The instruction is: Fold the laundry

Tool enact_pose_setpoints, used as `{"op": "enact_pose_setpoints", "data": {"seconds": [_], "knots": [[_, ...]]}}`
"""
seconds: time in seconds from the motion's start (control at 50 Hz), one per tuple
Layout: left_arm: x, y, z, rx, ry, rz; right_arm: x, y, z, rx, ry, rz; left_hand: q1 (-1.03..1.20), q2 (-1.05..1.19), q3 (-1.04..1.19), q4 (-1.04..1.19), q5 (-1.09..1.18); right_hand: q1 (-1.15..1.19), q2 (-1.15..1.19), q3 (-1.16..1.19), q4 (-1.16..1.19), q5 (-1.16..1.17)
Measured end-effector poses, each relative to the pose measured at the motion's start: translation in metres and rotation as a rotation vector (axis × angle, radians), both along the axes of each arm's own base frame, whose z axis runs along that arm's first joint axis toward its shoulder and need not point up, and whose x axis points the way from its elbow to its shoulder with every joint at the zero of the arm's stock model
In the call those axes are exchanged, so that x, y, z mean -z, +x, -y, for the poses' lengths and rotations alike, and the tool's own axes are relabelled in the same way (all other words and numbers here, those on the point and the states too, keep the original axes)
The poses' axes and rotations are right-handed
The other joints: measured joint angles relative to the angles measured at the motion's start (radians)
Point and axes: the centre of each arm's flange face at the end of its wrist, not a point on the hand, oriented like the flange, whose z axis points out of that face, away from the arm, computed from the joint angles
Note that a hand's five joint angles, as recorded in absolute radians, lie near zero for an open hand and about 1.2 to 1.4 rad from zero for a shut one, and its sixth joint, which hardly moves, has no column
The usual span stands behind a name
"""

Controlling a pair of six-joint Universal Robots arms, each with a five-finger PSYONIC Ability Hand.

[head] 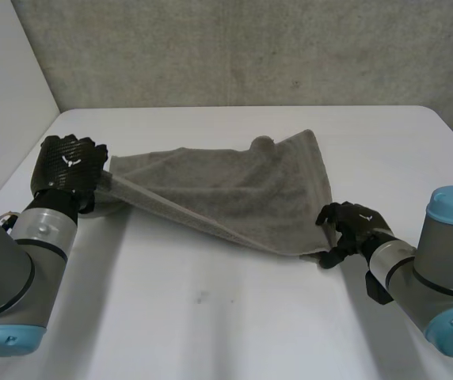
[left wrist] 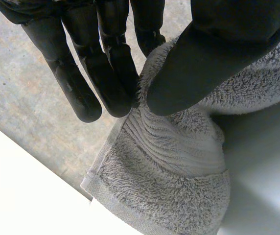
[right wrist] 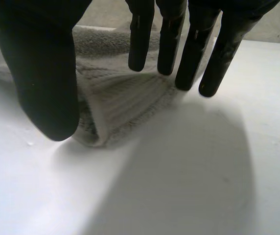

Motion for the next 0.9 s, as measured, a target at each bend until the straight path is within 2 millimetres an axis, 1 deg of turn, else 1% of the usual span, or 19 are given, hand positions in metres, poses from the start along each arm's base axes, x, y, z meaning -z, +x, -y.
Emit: {"op": "enact_pose_setpoints", "data": {"seconds": [0.04, 0.06, 0.08, 0.14, 0.22, 0.26, 0.28, 0.32, 0.36, 0.42, 0.46, 0.48, 0.58, 0.6, 0.64, 0.74, 0.82, 0.84, 0.9], "knots": [[0.000, 0.000, 0.000, -0.001, 0.000, -0.001, 0.002, 0.000, 0.003, 0.009, -0.008, -0.007, 0.000, 0.000, 0.000, 0.000, 0.000, 0.000, 0.000, 0.000, 0.000, 0.000], [0.000, 0.001, 0.000, -0.002, 0.001, -0.001, 0.002, 0.000, 0.004, 0.012, -0.010, -0.009, 0.000, 0.000, 0.000, 0.000, 0.000, 0.313, 0.380, 0.368, 0.367, 0.346], [0.000, 0.001, 0.000, -0.003, 0.004, -0.003, 0.002, -0.001, 0.007, 0.021, -0.018, -0.009, 0.000, 0.000, 0.000, 0.000, 0.000, 0.412, 0.513, 0.499, 0.498, 0.470], [0.000, 0.001, 0.000, -0.003, 0.010, -0.008, -0.001, -0.002, 0.010, 0.032, -0.035, -0.006, 0.000, 0.000, 0.000, 0.000, 0.000, 0.467, 0.592, 0.587, 0.589, 0.559], [-0.001, 0.002, -0.002, -0.002, 0.022, -0.019, -0.019, -0.005, 0.017, 0.062, -0.096, 0.009, 0.000, 0.000, 0.000, 0.000, 0.000, 0.475, 0.635, 0.639, 0.646, 0.609], [-0.003, 0.002, -0.004, -0.001, 0.026, -0.024, -0.035, -0.008, 0.020, 0.076, -0.147, 0.020, 0.000, 0.000, 0.000, 0.000, 0.000, 0.475, 0.635, 0.639, 0.646, 0.610], [-0.005, 0.002, -0.005, 0.000, 0.027, -0.025, -0.051, -0.011, 0.021, 0.085, -0.190, 0.026, 0.000, 0.000, 0.000, 0.000, 0.000, 0.475, 0.635, 0.639, 0.647, 0.612], [-0.007, 0.002, -0.006, 0.001, 0.027, -0.025, -0.059, -0.013, 0.022, 0.088, -0.213, 0.029, 0.000, 0.000, 0.000, 0.000, 0.000, 0.475, 0.635, 0.639, 0.647, 0.612], [-0.016, 0.003, -0.014, 0.006, 0.033, -0.019, -0.114, -0.022, 0.017, 0.075, -0.368, 0.006, 0.000, 0.000, 0.000, 0.000, 0.000, 0.475, 0.635, 0.639, 0.648, 0.613], [-0.027, 0.006, -0.023, 0.010, 0.047, -0.007, -0.156, -0.029, 0.004, 0.026, -0.492, -0.108, 0.000, 0.000, 0.000, 0.000, 0.000, 0.475, 0.635, 0.639, 0.648, 0.614], [-0.031, 0.006, -0.027, 0.010, 0.053, -0.002, -0.162, -0.031, 0.000, 0.015, -0.511, -0.144, 0.000, 0.000, 0.000, 0.000, 0.000, 0.475, 0.635, 0.639, 0.648, 0.614], [-0.037, 0.008, -0.032, 0.011, 0.063, 0.006, -0.177, -0.034, -0.009, -0.015, -0.557, -0.248, 0.000, 0.000, 0.000, 0.000, 0.000, 0.475, 0.638, 0.639, 0.648, 0.614], [-0.061, 0.015, -0.054, 0.022, 0.089, 0.054, -0.206, -0.041, -0.035, -0.091, -0.650, -0.547, 0.000, 0.000, 0.000, 0.000, 0.000, 0.475, 0.639, 0.641, 0.648, 0.614], [-0.061, 0.015, -0.054, 0.022, 0.089, 0.054, -0.206, -0.041, -0.035, -0.091, -0.650, -0.547, 0.000, 0.000, 0.000, 0.000, 0.000, 0.475, 0.639, 0.641, 0.648, 0.614], [-0.080, 0.019, -0.071, 0.042, 0.089, 0.095, -0.220, -0.046, -0.049, -0.115, -0.676, -0.703, 0.000, 0.001, 0.000, 0.000, 0.000, 0.475, 0.639, 0.644, 0.648, 0.615], [-0.096, 0.020, -0.086, 0.082, 0.084, 0.140, -0.228, -0.050, -0.058, -0.131, -0.643, -0.800, 0.000, 0.001, 0.000, 0.000, 0.004, 0.475, 0.639, 0.645, 0.648, 0.617], [-0.089, 0.017, -0.083, 0.116, 0.127, 0.190, -0.204, -0.047, -0.049, -0.199, -0.517, -0.839, 0.000, 0.001, 0.000, 0.000, 0.005, 0.475, 0.639, 0.645, 0.648, 0.624], [-0.089, 0.017, -0.083, 0.116, 0.127, 0.190, -0.204, -0.047, -0.049, -0.199, -0.517, -0.839, 0.000, 0.001, 0.000, 0.000, 0.005, 0.475, 0.639, 0.645, 0.648, 0.624], [-0.066, 0.013, -0.068, 0.130, 0.205, 0.240, -0.175, -0.042, -0.035, -0.267, -0.423, -0.869, 0.004, 0.001, 0.000, 0.000, 0.005, 0.475, 0.639, 0.645, 0.648, 0.625]]}}
